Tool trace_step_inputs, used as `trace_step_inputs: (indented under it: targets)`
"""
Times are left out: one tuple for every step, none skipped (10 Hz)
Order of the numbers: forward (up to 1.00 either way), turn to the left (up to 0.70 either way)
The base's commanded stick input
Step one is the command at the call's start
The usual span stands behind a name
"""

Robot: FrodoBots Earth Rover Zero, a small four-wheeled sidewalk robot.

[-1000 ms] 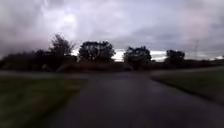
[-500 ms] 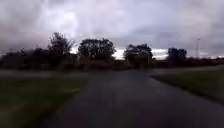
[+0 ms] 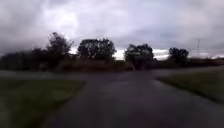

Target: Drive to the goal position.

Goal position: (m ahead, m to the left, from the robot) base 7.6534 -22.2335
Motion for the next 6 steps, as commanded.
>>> trace_step_inputs:
  targets:
    - [0.7,0.0]
    - [0.7,0.0]
    - [0.7,0.0]
    - [0.7,0.0]
    - [0.7,0.0]
    - [0.7,0.0]
